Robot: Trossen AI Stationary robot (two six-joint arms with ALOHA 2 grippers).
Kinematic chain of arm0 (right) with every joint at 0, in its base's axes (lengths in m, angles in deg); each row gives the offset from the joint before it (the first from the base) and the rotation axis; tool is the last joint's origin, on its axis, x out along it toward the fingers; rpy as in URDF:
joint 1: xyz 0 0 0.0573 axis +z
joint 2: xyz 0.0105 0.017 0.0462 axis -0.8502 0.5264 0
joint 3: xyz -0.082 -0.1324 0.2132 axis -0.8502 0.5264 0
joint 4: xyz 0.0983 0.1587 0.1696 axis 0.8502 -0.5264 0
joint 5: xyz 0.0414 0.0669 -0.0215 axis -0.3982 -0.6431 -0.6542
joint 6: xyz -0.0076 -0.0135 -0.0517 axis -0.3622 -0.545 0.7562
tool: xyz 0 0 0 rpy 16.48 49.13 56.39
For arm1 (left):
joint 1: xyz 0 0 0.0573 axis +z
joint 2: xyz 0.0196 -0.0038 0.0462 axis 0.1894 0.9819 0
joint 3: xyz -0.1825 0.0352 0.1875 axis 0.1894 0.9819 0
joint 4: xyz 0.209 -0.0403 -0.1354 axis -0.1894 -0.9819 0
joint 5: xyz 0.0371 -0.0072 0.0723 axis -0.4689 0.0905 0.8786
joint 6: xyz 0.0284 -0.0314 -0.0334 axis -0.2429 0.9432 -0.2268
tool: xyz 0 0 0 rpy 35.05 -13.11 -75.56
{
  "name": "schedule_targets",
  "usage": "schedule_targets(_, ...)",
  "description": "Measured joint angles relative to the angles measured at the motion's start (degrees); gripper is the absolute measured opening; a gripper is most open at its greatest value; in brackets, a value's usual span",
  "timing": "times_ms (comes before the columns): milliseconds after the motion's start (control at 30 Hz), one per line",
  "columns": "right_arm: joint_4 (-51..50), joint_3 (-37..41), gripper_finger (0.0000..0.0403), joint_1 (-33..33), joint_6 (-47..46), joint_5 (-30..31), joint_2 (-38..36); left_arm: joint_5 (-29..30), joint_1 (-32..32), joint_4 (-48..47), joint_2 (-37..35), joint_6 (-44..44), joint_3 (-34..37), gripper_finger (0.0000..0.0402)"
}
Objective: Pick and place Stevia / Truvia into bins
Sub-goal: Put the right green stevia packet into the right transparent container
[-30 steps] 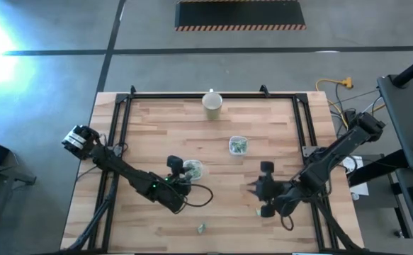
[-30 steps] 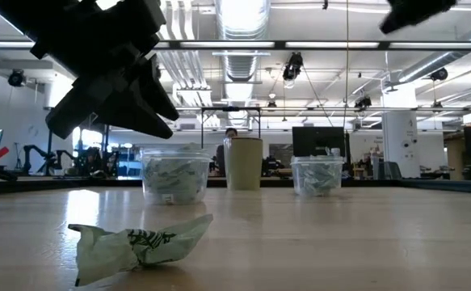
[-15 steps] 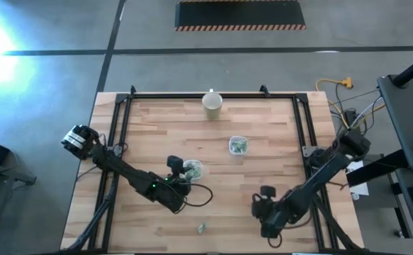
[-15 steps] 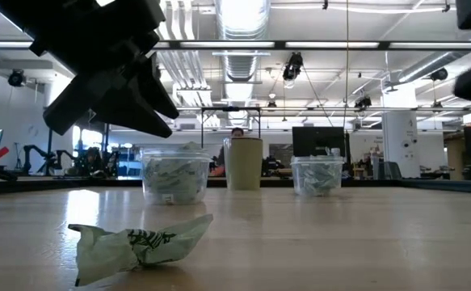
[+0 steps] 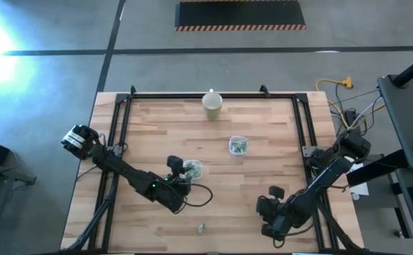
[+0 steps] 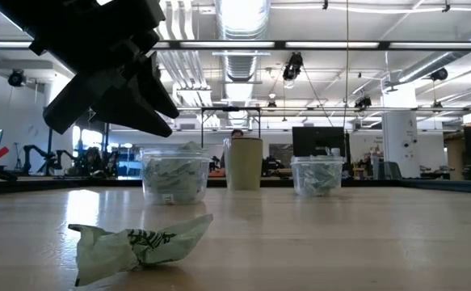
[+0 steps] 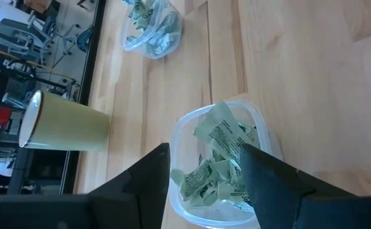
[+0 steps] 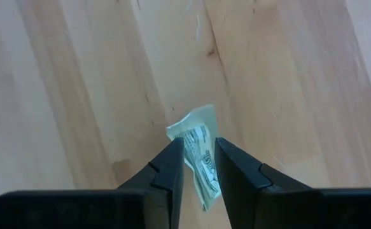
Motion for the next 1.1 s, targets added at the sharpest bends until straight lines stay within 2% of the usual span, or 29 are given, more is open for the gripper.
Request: schedule_targets(1100, 1.1, 0.0, 0.0081, 1.6, -0.6, 0.0, 4.9, -0.2, 0.0, 0.0, 0.0, 0.0, 0.0, 0.0174)
